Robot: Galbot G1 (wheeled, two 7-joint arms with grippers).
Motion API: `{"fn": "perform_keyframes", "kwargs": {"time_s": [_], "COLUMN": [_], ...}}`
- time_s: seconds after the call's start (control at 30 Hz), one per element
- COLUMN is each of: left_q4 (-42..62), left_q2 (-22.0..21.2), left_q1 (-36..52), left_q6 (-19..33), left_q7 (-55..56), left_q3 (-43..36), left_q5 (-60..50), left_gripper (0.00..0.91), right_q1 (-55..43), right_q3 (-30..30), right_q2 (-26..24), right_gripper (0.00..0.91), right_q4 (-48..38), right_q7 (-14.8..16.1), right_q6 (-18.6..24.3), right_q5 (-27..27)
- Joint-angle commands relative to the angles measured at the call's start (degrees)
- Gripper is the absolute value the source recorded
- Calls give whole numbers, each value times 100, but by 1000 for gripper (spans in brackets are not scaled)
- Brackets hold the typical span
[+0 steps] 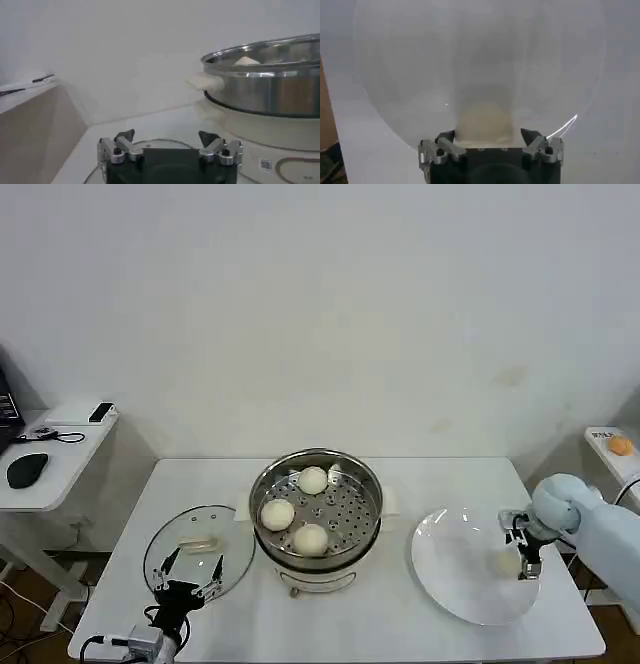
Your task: Take steamed baozi put them in steamer then cover it.
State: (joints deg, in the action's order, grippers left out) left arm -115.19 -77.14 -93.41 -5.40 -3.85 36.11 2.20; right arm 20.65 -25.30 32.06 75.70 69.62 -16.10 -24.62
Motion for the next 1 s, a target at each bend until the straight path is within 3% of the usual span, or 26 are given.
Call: {"fn": "perform_keyframes", "kwargs": {"time_s": [0.03,0.1,0.17,0.23,0.73,0.83,1.0], "left_q4": [13,8,9,10,6,22,14], "left_q2": [-8,-10,-12,-14,-24,-15,3], "left_q1": [4,0,-1,-5,9,31,39], "left_q6": [1,0,0,0,2,2,4], "left_q7": [2,5,6,8,12,10,9], "left_q3": [-7,-10,-16,-20,-29,-36,-37], "left_q5": [-6,-4,-5,-8,-8,-9,-6], "left_gripper": [907,907,907,907,907,907,907], "right_q1": [23,46,50,52,-1,-246,-856], "right_q3": [-24,-27,-24,-16,88,109,22], "right_q2": [4,-15,-13,-13,-122,-229,-349], "right_gripper": [907,877,766,746,756,746,756], "right_q4": [0,18,16,13,204,430,1108], "right_q7": [-19,-38,-55,-68,-137,-150,-93], "right_q6": [4,-8,-12,-9,-37,-111,-405], "right_q5": [-8,5,10,10,159,429,1379]}}
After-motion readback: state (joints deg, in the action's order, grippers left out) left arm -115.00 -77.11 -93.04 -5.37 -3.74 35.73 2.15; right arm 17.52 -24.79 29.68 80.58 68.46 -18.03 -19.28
